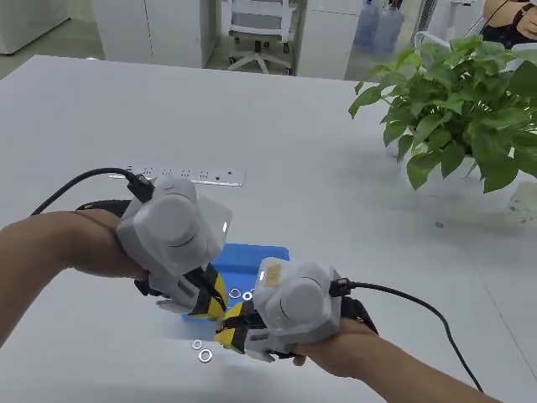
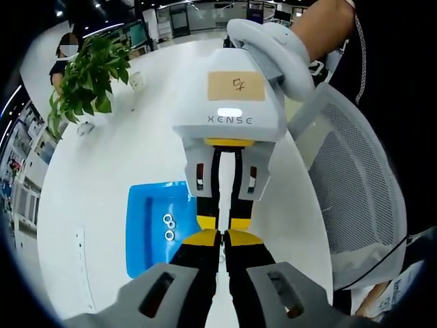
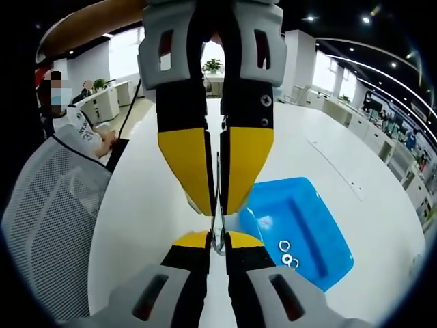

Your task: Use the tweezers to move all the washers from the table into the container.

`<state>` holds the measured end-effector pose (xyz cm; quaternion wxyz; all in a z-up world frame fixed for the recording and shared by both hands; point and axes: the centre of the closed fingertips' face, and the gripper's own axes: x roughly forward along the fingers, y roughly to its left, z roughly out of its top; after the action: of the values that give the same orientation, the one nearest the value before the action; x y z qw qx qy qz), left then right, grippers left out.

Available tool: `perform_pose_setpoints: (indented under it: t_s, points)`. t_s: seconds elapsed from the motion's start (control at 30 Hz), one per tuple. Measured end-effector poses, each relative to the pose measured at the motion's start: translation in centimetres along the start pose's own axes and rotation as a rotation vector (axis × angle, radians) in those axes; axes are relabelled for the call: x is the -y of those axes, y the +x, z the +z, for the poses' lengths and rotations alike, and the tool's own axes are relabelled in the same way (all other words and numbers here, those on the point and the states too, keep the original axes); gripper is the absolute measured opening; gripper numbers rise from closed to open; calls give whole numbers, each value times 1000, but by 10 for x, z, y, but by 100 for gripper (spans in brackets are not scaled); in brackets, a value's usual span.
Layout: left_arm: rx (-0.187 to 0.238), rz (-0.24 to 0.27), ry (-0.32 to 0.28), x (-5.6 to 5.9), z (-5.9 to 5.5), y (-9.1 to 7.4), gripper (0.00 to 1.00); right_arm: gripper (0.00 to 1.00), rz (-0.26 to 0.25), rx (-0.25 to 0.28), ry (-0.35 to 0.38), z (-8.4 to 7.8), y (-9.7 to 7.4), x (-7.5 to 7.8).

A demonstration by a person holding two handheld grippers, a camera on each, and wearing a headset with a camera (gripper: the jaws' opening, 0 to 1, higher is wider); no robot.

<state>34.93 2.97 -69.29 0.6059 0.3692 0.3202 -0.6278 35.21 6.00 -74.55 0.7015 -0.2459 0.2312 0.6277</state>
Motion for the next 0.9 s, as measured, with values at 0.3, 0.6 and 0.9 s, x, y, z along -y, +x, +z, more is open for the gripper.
perform_pose_setpoints:
  t_s: [0.3,0.6,0.9]
  points:
    - [-5,13,4,0,9,-14,6,9,-7,-2,-14,12,-11,2]
    - [-9,24,1,-6,17,-25,6,9,-6,-11,-33,22,-19,7]
    - [-12,38,14,-17,20,-33,6,9,-14,-7,-37,30,-23,19]
